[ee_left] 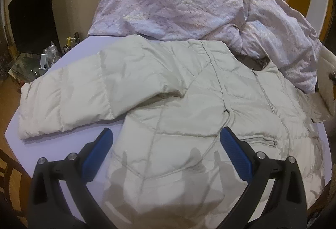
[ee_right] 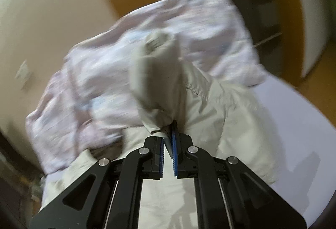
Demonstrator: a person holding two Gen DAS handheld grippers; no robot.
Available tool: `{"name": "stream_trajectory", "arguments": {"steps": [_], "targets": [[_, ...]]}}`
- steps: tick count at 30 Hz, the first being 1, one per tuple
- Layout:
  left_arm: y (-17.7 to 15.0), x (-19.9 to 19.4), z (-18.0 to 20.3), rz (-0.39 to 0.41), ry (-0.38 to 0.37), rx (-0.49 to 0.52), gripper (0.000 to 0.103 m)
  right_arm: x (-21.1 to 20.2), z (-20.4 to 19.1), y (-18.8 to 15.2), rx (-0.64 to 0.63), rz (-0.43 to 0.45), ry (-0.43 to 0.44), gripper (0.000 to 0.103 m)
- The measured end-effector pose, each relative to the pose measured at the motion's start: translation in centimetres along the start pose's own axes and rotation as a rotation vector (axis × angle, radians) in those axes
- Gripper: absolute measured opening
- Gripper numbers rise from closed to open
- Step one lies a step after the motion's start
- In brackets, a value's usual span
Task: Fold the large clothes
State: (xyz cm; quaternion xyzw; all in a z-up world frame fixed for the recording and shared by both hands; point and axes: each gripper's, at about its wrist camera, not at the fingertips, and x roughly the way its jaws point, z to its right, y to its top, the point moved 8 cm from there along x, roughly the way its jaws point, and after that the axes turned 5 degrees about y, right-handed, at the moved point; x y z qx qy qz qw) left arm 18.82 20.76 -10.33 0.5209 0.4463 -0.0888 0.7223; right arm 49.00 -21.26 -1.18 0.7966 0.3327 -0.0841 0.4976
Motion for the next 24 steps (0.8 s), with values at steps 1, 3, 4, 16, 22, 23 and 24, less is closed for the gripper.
{"name": "stream_trajectory", "arguments": {"steps": [1,3,4,16,22,23,24], "targets": [[0.0,-0.1,-0.2,0.003,0.004,-0.002,0.101,0.6,-1.6,-0.7,-0.012,-0.023,0.034,0.007],[0.3,-0.1,-0.7,0.008,0.015,-0.009,0.101,1.8,-5.1,-2.4,-0.035,-0.073,0.1,0.007],[0.3,-0.1,-0.8,0.009,0.019,-0.013,0.101,2.6,-6.8,-3.4,-0.05,-0.105,0.13,0.007],[0.3,-0.1,-4.6,0.008,0.099,-0.075,0.101,11.5,-15.3,-18.8,-0.289,-0.435,0.122,0.008],[0.1,0.3,-5.8,-0.01,0.088,-0.096,0.101,11.8,-14.9,-21.5,-0.487,-0.528,0.02,0.016],[0.0,0.3,-6.0,-0.012,0.089,-0.099,0.101,11.6,-15.0,-21.6,-0.504,-0.538,0.024,0.02],[0.0,0.4,-6.1,-0.013,0.091,-0.101,0.101,11.3,-15.1,-21.6,-0.507,-0.544,0.029,0.029]]}}
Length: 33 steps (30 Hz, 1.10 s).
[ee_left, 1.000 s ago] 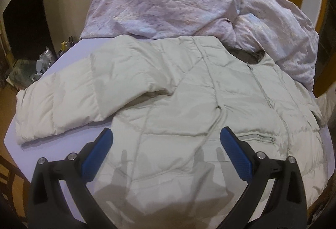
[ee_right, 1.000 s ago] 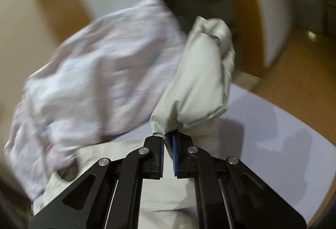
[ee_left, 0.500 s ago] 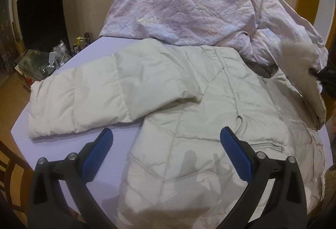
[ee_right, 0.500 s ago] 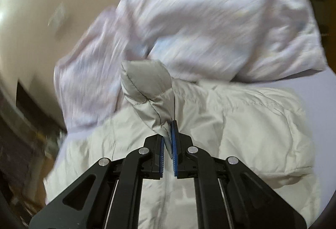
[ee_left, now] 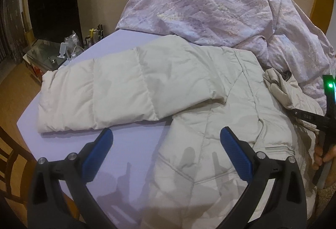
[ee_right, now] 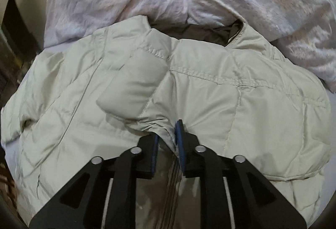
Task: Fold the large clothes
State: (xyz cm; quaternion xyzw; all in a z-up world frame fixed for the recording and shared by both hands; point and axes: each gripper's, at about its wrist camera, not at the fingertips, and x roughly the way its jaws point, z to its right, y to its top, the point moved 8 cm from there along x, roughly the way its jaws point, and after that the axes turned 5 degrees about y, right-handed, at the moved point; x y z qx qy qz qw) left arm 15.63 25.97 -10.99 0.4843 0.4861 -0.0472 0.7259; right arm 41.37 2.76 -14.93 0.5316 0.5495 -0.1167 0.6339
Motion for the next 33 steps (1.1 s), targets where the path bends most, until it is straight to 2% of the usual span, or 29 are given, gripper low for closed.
{"name": "stream_trajectory", "arguments": {"steps": [1,2,3,4,6,7,10,12,15,17,19,22,26,33], "targets": [[0.0,0.2,-0.3,-0.004,0.006,-0.005,0.101,-0.3,-0.1,-0.1,0.003,-0.006,0.018,0.038],[-0.1,0.3,-0.5,-0.007,0.01,-0.009,0.101,-0.6,-0.4,0.0,0.015,-0.011,0.061,0.067],[-0.2,0.5,-0.9,-0.013,0.016,-0.016,0.101,-1.1,-0.7,0.0,0.026,0.0,0.101,0.083],[-0.2,0.6,-1.1,-0.016,0.02,-0.02,0.101,-2.0,-1.2,0.3,0.019,0.034,0.12,0.081],[-0.3,0.8,-1.6,-0.022,0.031,-0.031,0.101,-3.3,-1.5,0.9,-0.011,0.083,0.099,0.066],[-0.4,0.9,-2.0,-0.023,0.039,-0.037,0.101,-3.9,-1.4,1.2,-0.001,0.111,0.102,0.063],[-0.6,0.9,-2.9,-0.018,0.049,-0.052,0.101,-4.2,0.3,2.6,0.107,0.156,0.105,0.054],[-0.8,0.8,-3.4,-0.017,0.051,-0.062,0.101,-3.5,1.3,3.0,0.157,0.151,0.089,0.05],[-1.2,0.9,-4.6,-0.034,0.043,-0.093,0.101,-1.3,1.4,3.1,0.175,0.107,0.067,0.05],[-1.4,1.1,-5.5,-0.049,0.037,-0.123,0.101,1.2,0.9,2.5,0.172,0.034,0.061,0.05],[-1.5,1.3,-6.5,-0.068,0.025,-0.169,0.101,2.8,0.6,2.1,0.153,-0.002,0.019,0.051],[-1.5,1.3,-7.9,-0.072,0.022,-0.22,0.101,4.0,0.1,2.5,0.104,-0.009,-0.042,0.051],[-1.4,1.7,-9.1,-0.091,0.016,-0.281,0.101,4.4,0.2,2.7,0.112,-0.024,-0.027,0.051],[-2.0,3.2,-12.2,-0.157,-0.046,-0.485,0.086,4.4,0.3,2.6,0.105,-0.002,-0.003,0.052]]}}
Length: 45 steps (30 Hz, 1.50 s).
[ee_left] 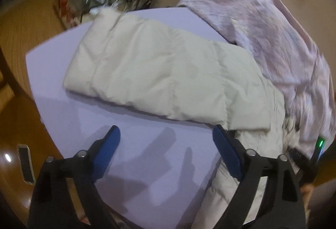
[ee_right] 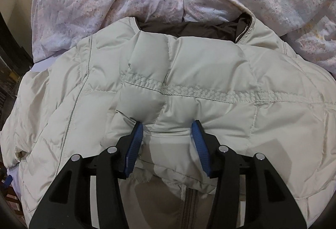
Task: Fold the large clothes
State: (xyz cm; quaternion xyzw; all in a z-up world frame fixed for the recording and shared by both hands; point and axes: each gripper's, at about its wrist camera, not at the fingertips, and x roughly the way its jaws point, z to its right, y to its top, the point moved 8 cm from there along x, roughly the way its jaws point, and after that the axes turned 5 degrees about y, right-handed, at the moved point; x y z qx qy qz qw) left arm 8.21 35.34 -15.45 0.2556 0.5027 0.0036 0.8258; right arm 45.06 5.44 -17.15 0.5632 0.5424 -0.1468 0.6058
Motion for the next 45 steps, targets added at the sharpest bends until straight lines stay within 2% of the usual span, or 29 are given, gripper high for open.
{"name": "stream_trajectory", "arguments": {"steps": [1,11,13,16,17,18,20,26,30,35,40,41,44,45], "targets": [[0.3,0.3,-0.7,-0.008,-0.014,-0.051,0.085,0.0,0.1,-0.1,0.002,0.002,0.004,0.051],[3.7,0.9,-3.9,0.032,-0.116,-0.311,0.068,-1.0,0.2,-0.1,0.011,0.026,0.027,0.052],[4.4,1.0,-4.7,0.038,-0.13,-0.351,0.061,-1.2,0.3,-0.2,0.012,0.03,0.028,0.052],[5.1,1.3,-6.3,0.048,-0.134,-0.416,0.039,-1.4,0.3,-0.3,0.009,0.039,0.03,0.052],[5.3,1.5,-6.8,0.047,-0.124,-0.431,0.025,-1.4,0.2,-0.3,0.007,0.042,0.03,0.052],[5.5,1.7,-7.2,0.046,-0.119,-0.437,0.016,-1.4,0.2,-0.3,0.006,0.044,0.03,0.052],[6.0,2.1,-7.7,0.043,-0.117,-0.437,0.009,-1.5,0.1,-0.3,0.004,0.049,0.031,0.052],[8.7,0.5,-6.1,0.099,-0.059,-0.307,0.003,-1.7,0.0,-0.3,0.002,0.051,0.031,0.052],[11.3,-2.5,-3.0,0.173,-0.069,-0.21,0.002,-1.8,-0.3,-0.2,-0.014,0.048,0.011,0.052],[13.4,-6.5,4.5,0.25,-0.126,-0.053,0.002,-1.7,-0.7,-0.2,-0.048,0.04,-0.023,0.052],[12.3,-8.6,13.7,0.253,-0.209,0.115,0.002,-2.0,-0.7,0.0,-0.06,0.019,-0.001,0.053],[11.7,-8.9,15.7,0.25,-0.227,0.152,0.002,-2.4,-0.5,-0.1,-0.05,0.005,0.029,0.057],[9.3,-9.6,21.2,0.233,-0.285,0.256,0.002,-4.4,0.2,-0.3,-0.008,0.005,0.115,0.08],[8.6,-9.7,22.4,0.227,-0.3,0.28,0.002,-5.1,0.4,-0.4,-0.002,0.016,0.13,0.082]]}}
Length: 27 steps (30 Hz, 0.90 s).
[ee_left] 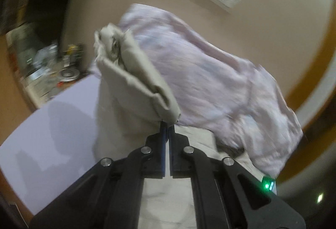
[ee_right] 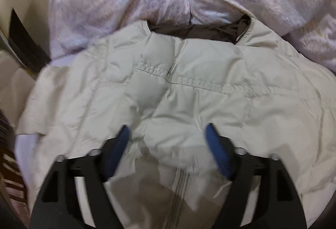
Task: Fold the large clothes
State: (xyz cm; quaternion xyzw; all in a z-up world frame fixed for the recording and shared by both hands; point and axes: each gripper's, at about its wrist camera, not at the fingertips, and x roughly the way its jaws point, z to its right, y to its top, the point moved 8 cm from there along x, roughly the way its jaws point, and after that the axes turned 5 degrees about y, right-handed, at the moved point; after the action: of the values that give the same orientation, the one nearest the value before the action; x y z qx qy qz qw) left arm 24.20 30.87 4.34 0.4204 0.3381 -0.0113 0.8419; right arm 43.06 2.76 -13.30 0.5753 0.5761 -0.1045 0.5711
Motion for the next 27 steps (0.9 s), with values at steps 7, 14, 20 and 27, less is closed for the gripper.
{"name": "stream_trajectory", "arguments": {"steps": [7,14,20,27], "targets": [[-5.2,1.8,12.2,-0.086,-0.173,0.184,0.002,-6.2,3.6,-0.9,0.026,0.123,-0.058,0.084],[-11.4,3.8,20.1,-0.19,-0.308,0.289,0.002,-9.7,9.4,-2.2,0.104,0.177,-0.131,0.084],[-17.9,7.1,24.4,-0.321,-0.324,0.374,0.002,-11.4,13.1,-3.3,0.171,0.205,-0.155,0.084],[-24.2,10.6,24.2,-0.458,-0.262,0.438,0.005,-12.1,14.8,-3.6,0.207,0.227,-0.162,0.084]]}}
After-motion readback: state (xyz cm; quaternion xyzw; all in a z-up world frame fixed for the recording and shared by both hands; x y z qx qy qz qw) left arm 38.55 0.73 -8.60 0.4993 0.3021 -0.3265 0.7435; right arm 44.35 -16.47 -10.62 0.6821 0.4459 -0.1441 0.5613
